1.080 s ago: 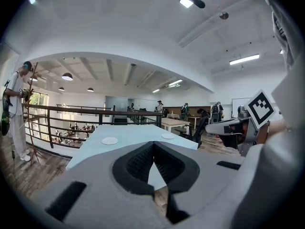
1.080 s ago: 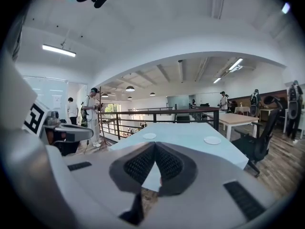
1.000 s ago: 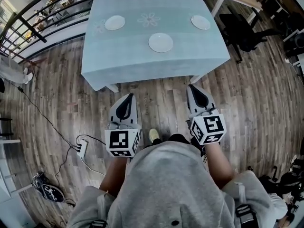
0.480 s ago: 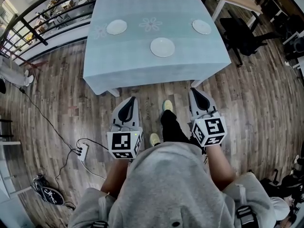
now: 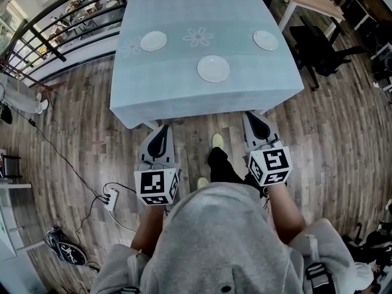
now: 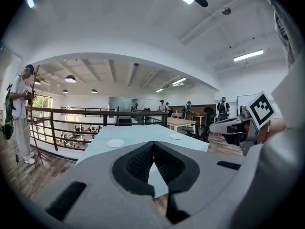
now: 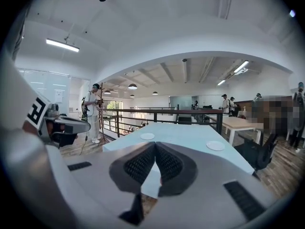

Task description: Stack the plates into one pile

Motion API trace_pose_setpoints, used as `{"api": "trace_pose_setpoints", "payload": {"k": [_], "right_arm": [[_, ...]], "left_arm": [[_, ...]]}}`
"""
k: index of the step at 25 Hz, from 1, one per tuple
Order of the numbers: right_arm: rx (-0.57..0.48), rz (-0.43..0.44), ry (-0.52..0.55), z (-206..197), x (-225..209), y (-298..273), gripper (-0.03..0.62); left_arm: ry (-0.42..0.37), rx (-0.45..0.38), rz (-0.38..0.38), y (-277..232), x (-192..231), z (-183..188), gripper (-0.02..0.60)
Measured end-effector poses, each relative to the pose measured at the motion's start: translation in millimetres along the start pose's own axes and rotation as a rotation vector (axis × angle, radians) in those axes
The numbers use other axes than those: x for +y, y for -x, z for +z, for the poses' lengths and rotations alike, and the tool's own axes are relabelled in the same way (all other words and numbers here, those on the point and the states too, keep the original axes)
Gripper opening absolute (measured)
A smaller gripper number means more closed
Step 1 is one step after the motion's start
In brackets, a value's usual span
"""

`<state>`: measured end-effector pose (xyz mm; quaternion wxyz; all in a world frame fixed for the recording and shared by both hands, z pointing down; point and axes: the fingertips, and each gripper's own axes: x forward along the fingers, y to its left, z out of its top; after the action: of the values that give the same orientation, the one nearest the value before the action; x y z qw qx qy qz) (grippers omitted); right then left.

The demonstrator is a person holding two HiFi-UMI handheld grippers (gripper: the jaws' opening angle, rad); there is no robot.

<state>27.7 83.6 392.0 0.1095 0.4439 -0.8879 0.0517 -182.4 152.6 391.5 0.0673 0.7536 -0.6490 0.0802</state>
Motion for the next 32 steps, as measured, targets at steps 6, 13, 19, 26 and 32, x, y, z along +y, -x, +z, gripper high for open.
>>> {"api": "trace_pose_setpoints", "payload": {"k": [6, 13, 19, 26, 32], "right_arm": [[0.008, 0.002, 0.014, 5, -22, -34, 0.026], [0.038, 0.003, 0.008, 11, -56, -80, 0.026], [0.058, 0.011, -0.002, 14, -88, -121, 0.026], [0.051, 0.017, -0.022, 26, -129, -159, 0.026], [0.053, 0.038, -0.042, 25, -155, -183, 0.026]], "left_arm": [[0.0, 0.014, 0.003, -41, 13, 6, 0.017], [0.005, 0.041, -0.011, -99, 18, 16, 0.017], [0.005, 0.074, -0.015, -151, 22, 17, 0.017], [0.0, 0.096, -0.016, -206, 20, 26, 0.017], [-0.015, 0.106, -0.002, -238, 14, 33, 0.017]]}}
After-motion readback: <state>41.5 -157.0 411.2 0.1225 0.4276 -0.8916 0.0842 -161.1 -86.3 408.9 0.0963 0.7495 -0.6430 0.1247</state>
